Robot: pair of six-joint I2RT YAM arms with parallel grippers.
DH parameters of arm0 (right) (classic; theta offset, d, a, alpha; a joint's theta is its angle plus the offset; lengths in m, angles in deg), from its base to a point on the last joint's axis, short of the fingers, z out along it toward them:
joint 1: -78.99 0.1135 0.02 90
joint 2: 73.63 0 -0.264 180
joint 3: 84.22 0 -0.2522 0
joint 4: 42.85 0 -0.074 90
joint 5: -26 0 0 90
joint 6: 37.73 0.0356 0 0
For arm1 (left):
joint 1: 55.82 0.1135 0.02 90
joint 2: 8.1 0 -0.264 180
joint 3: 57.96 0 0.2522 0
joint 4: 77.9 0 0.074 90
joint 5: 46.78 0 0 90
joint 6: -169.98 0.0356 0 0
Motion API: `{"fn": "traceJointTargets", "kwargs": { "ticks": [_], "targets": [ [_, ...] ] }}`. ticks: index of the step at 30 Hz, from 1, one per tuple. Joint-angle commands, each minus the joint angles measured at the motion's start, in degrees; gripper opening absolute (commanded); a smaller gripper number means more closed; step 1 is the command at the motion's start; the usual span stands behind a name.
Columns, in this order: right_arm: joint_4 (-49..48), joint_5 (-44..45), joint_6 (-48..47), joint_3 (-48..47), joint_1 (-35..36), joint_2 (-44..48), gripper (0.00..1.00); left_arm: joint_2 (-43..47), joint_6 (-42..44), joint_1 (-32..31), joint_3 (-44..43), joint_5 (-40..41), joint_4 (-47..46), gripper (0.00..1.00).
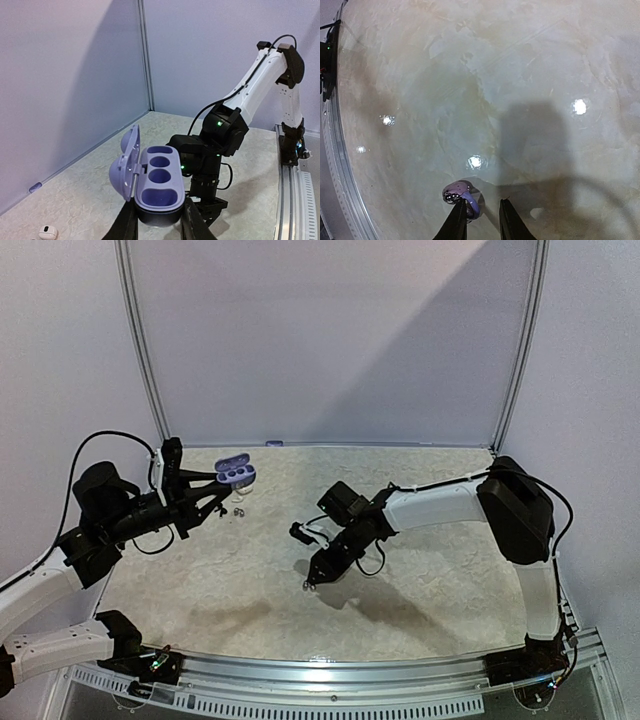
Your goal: Insert the wireless bluetooth earbuds into the charging case
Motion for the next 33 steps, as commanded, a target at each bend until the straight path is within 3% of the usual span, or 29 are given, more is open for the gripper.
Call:
{"fn": "traceJointTargets", "kwargs": {
  "ticks": [1,12,33],
  "targets": [
    [1.19,-2.46,-1.99,-1.1,0.82,-1.91,0.24,0.01,1.23,0.81,0.66,-0.22,0.96,0.0],
    [0.86,-5.8,-3.01,-1.46,0.98,-3.37,0.2,-0.07,2.35,0.81,0.64,-0.2,1.64,0.0],
    [-3.14,-4.32,0.38,2.15,1.97,0.49,0.0,0.65,3.4,0.81,1.16,-0.02,2.39,0.0]
  ]
}}
